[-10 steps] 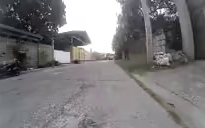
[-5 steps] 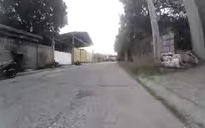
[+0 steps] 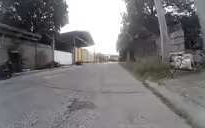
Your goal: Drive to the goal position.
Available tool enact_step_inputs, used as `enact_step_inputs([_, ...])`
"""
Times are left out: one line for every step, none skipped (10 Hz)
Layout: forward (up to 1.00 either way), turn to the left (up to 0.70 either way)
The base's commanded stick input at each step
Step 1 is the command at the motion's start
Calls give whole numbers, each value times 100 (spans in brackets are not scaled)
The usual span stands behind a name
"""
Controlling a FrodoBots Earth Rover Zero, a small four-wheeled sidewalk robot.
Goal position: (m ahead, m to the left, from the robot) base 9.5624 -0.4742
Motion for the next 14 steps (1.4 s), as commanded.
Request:
enact_step_inputs([100, 1])
enact_step_inputs([100, 1])
enact_step_inputs([100, -22])
enact_step_inputs([100, -39])
enact_step_inputs([100, -16])
enact_step_inputs([100, 1])
enact_step_inputs([100, 1])
enact_step_inputs([100, 1])
enact_step_inputs([100, 1])
enact_step_inputs([100, 1])
enact_step_inputs([100, 1])
enact_step_inputs([100, -15])
enact_step_inputs([100, -39])
enact_step_inputs([100, -23])
